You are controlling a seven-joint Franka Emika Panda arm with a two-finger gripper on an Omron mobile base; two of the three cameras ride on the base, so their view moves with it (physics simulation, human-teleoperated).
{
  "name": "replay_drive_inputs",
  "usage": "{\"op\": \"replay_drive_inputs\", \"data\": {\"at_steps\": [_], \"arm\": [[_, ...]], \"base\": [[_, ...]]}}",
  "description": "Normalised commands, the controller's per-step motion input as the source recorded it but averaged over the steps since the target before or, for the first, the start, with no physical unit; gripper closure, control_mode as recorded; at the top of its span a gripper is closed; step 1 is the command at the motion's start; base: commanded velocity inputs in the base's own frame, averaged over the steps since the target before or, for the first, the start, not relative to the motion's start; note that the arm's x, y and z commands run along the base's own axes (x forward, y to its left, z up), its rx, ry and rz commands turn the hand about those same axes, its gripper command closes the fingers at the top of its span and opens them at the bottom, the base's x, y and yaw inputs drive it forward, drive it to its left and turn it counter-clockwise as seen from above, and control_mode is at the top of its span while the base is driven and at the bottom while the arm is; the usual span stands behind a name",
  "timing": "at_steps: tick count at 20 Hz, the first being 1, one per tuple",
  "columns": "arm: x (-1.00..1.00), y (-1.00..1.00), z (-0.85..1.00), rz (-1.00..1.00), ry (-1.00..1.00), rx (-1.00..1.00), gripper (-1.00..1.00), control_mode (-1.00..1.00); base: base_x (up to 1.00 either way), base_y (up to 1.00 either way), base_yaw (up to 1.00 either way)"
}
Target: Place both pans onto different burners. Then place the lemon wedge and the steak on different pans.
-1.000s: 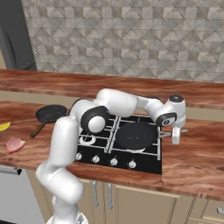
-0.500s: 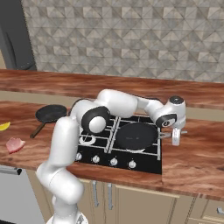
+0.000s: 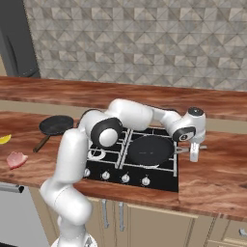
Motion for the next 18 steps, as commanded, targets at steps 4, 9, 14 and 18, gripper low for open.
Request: {"op": "replay_drive_inputs", "data": {"at_steps": [4, 9, 14, 18], "arm": [[0.0, 0.0, -0.2, 0.0, 0.0, 0.0, 1.0, -1.0], [0.0, 0.02, -0.2, 0.0, 0.0, 0.0, -1.0, -1.0], [0.0, 0.0, -0.01, 0.0, 0.0, 0.0, -1.0, -1.0], [0.0, 0.0, 0.0, 0.0, 0.0, 0.0, -1.0, -1.0]], "base": [[0.0, 0.0, 0.0], [0.0, 0.0, 0.0], [0.0, 0.0, 0.0], [0.0, 0.0, 0.0]]}}
